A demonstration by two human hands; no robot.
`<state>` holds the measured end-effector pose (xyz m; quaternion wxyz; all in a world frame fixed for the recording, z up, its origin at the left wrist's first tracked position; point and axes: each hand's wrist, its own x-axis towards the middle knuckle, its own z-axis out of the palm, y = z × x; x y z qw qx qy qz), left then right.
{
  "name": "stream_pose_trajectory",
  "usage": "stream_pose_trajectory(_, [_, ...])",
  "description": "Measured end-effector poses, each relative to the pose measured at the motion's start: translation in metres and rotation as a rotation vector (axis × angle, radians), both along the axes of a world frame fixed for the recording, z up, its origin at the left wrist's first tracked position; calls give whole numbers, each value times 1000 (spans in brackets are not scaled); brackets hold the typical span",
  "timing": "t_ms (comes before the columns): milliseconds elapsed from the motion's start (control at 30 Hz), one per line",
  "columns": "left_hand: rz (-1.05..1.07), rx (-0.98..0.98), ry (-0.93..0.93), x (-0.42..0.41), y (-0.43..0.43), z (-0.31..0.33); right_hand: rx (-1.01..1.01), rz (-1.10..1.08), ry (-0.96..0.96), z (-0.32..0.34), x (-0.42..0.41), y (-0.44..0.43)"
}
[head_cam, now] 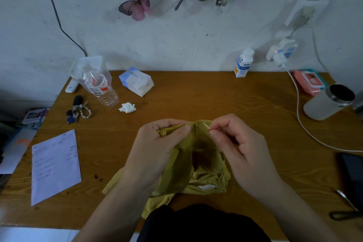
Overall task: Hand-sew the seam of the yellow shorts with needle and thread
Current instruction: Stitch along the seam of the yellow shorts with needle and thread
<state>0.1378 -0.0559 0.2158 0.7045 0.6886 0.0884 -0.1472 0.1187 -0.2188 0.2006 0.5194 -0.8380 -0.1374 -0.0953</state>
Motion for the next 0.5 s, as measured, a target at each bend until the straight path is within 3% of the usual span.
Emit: stream_pose_trajectory(500, [-19, -10, 9, 0, 0, 0, -97, -22, -8, 1, 4, 3])
